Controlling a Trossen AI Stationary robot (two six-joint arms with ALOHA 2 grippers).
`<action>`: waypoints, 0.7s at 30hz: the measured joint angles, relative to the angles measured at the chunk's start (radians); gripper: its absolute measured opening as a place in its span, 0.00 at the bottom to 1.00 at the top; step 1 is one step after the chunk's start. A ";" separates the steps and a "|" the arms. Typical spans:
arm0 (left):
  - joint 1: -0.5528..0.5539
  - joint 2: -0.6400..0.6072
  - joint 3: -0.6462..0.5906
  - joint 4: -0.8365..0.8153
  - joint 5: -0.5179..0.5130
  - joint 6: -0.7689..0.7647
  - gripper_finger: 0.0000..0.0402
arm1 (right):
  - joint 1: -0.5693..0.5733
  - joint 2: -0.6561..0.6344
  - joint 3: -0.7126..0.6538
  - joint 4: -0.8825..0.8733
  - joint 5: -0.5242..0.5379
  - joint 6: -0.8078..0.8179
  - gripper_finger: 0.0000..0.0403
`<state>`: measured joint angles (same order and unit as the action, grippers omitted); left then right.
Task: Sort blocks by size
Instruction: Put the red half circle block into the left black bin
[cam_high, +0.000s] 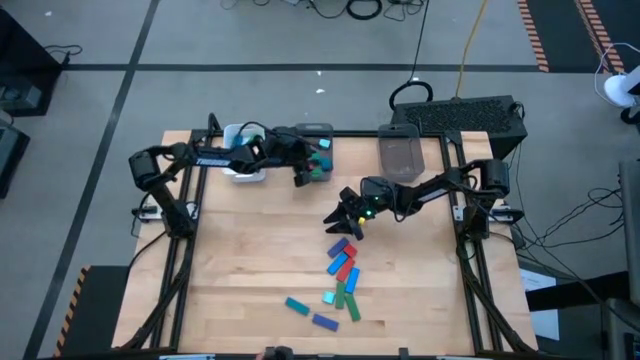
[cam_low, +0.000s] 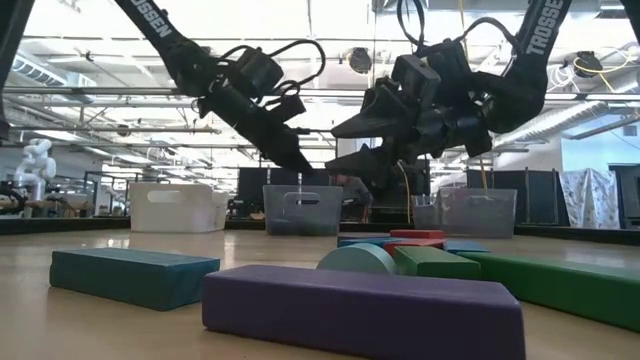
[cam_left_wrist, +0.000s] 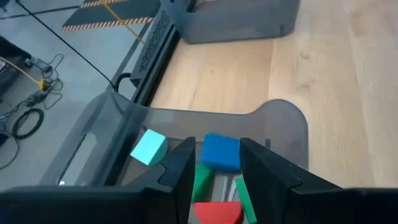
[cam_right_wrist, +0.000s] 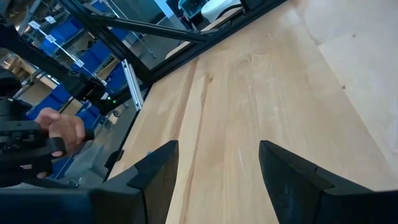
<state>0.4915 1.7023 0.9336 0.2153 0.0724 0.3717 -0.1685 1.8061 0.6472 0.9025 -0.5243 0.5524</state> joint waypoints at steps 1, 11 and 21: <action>0.000 0.000 0.003 -0.001 -0.004 0.000 0.32 | -0.002 0.000 0.000 0.000 0.000 -0.002 0.53; -0.046 -0.027 0.040 -0.099 -0.120 -0.023 0.32 | 0.016 0.000 0.000 -0.034 -0.007 -0.244 0.53; -0.123 -0.099 0.041 -0.130 -0.134 -0.044 0.33 | 0.186 0.000 0.079 -0.182 0.065 -0.330 0.53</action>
<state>0.3683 1.6035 0.9745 0.0850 -0.0612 0.3279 0.0171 1.8061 0.7265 0.7203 -0.4596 0.2229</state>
